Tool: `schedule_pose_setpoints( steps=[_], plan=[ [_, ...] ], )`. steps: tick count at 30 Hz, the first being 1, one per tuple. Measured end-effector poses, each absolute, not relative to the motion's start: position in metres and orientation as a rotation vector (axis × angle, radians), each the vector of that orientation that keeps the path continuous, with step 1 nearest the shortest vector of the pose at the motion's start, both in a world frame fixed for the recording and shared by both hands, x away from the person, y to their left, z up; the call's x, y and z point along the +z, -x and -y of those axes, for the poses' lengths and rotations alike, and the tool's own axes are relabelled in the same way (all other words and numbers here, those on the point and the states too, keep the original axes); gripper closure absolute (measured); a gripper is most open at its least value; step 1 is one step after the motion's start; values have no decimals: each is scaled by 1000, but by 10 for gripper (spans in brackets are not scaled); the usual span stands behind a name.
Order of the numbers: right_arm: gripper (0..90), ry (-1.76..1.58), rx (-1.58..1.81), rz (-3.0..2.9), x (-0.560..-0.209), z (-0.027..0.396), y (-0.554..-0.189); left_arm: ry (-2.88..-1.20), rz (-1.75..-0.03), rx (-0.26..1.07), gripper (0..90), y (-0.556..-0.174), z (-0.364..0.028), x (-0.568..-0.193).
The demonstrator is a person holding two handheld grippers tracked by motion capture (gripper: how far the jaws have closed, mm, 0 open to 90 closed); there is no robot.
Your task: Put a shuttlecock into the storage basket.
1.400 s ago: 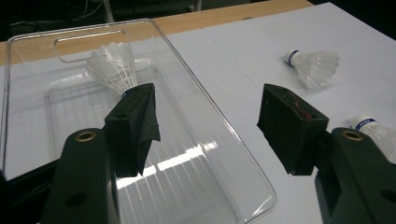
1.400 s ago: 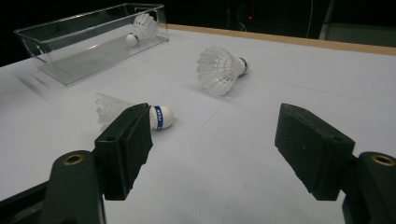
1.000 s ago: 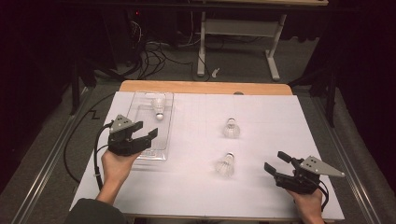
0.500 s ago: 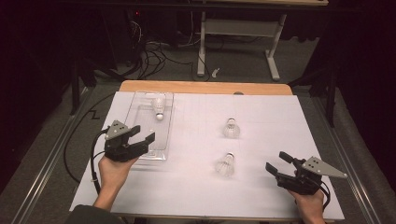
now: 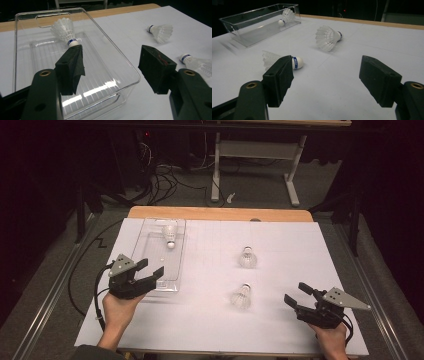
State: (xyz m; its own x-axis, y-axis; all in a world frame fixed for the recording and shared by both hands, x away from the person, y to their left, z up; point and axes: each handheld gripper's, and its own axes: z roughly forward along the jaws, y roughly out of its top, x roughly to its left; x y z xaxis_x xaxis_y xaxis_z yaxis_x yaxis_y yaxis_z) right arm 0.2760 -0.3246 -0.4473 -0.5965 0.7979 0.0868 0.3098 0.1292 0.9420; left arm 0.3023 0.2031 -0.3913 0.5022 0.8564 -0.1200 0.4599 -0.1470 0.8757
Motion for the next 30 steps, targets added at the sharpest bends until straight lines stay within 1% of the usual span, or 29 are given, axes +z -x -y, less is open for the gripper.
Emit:
schedule_pose_setpoints(
  steps=[30],
  plan=[
    [277, -1067, 1471, -1971, -447, 325, -275, -1750, -1090, 509, 359, -283, -208, -406]
  ],
)
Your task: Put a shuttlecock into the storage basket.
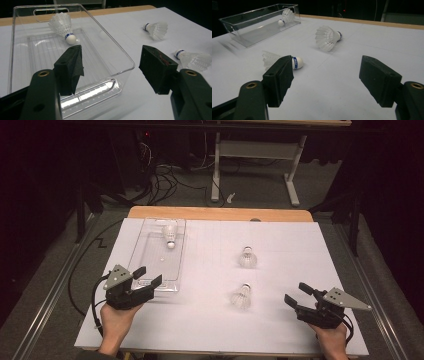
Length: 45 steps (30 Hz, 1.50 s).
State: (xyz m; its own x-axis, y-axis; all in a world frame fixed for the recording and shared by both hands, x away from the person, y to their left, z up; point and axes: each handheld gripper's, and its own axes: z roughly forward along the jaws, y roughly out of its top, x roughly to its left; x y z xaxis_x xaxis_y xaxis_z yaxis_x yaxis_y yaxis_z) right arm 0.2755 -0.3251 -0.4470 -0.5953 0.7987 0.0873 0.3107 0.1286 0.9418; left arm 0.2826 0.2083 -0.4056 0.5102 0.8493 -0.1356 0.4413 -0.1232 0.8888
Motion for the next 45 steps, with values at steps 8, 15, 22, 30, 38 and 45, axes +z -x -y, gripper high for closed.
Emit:
schedule_pose_setpoints(
  steps=[8, 15, 22, 30, 38, 45],
  plan=[
    [277, -1075, 1471, -1967, -447, 325, -276, -1735, -1097, 502, 358, -277, -213, -411],
    [277, -1072, 1475, -1963, -447, 325, -275, -1734, -1093, 499, 356, -273, -212, -414],
    [277, -1076, 1472, -1964, -447, 325, -275, -1733, -1086, 492, 353, -270, -212, -416],
    [277, -1078, 1469, -1970, -447, 325, -276, -1721, -1082, 492, 348, -265, -213, -422],
    [278, -1075, 1469, -1970, -447, 325, -275, -1730, -1071, 480, 345, -264, -210, -424],
    [279, -1070, 1474, -1968, -447, 325, -275, -1749, -1053, 470, 343, -266, -203, -426]
  ],
)
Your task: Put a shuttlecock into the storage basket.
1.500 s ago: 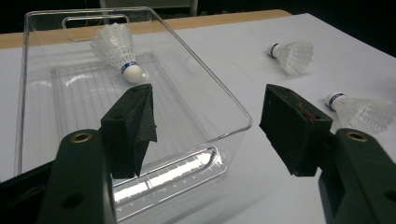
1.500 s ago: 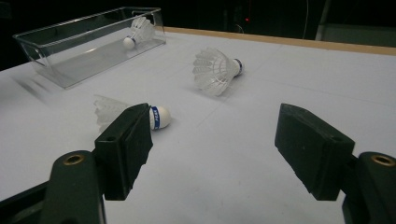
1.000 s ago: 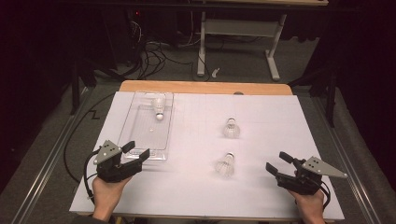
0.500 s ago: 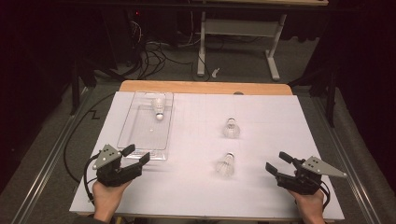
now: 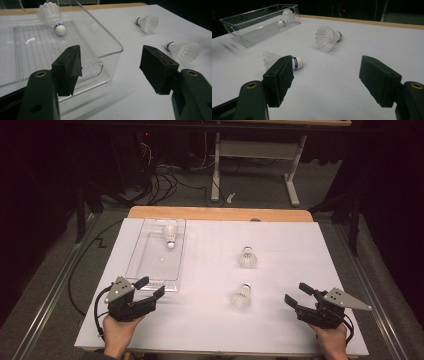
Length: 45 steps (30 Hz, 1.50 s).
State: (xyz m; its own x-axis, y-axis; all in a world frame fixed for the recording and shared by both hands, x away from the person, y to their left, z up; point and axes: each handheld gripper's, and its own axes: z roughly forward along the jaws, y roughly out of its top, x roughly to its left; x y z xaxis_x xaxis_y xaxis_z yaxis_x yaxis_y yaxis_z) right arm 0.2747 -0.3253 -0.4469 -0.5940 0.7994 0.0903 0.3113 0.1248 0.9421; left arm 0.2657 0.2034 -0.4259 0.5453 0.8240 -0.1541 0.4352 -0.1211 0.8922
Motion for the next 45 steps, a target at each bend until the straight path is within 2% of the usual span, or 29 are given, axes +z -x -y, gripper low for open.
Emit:
schedule_pose_setpoints(
  steps=[45],
  plan=[
    [278, -1056, 1473, -1987, -447, 324, -274, -1831, -953, 388, 348, -280, -157, -425]
  ],
)
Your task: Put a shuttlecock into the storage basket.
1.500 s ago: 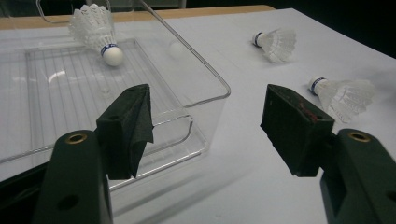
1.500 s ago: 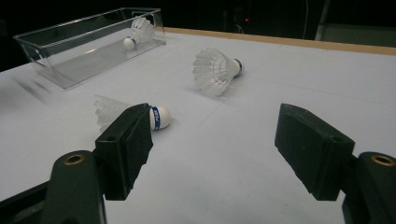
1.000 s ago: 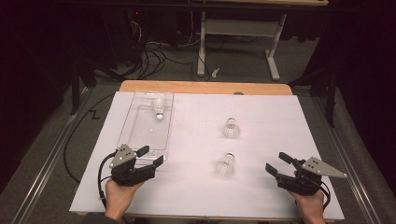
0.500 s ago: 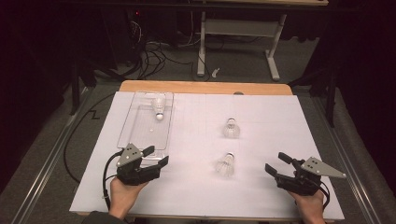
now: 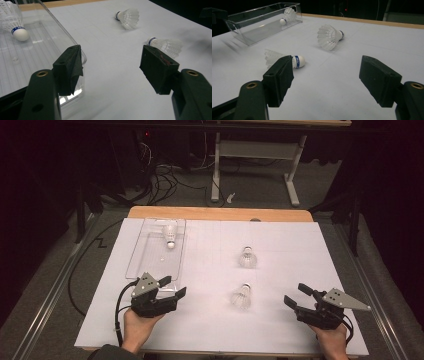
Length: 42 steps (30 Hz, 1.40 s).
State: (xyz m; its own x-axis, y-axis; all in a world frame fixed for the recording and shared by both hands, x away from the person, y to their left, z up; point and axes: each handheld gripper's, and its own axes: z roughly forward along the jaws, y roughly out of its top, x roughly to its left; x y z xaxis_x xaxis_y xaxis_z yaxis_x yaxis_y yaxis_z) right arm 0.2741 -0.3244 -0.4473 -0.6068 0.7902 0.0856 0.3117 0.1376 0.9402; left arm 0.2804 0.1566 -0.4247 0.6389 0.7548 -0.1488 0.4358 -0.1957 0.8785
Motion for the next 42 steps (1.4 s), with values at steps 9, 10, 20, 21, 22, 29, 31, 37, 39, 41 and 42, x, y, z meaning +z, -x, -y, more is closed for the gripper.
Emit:
schedule_pose_setpoints(
  steps=[9, 10, 20, 21, 22, 29, 31, 37, 39, 41, 42],
  plan=[
    [277, -1060, 1472, -1985, -448, 325, -275, -1830, -940, 379, 349, -280, -153, -423],
    [277, -1061, 1471, -1985, -448, 325, -275, -1832, -938, 376, 349, -281, -152, -423],
    [278, -1059, 1472, -1986, -448, 325, -275, -1843, -914, 361, 350, -283, -142, -423],
    [278, -1059, 1473, -1986, -448, 325, -275, -1844, -913, 361, 350, -283, -142, -423],
    [278, -1058, 1473, -1987, -448, 325, -275, -1844, -908, 361, 350, -283, -141, -423],
    [278, -1057, 1474, -1987, -448, 325, -275, -1852, -895, 348, 351, -285, -134, -422],
    [278, -1054, 1473, -1988, -448, 325, -275, -1852, -887, 347, 351, -286, -132, -421],
    [279, -1055, 1470, -1990, -448, 324, -275, -1858, -863, 336, 351, -289, -125, -421],
    [279, -1056, 1469, -1991, -448, 324, -275, -1860, -861, 336, 352, -289, -123, -421],
    [279, -1057, 1469, -1992, -448, 324, -275, -1860, -860, 335, 352, -290, -122, -421],
    [279, -1058, 1469, -1992, -448, 324, -275, -1863, -869, 332, 352, -289, -121, -421]
  ],
)
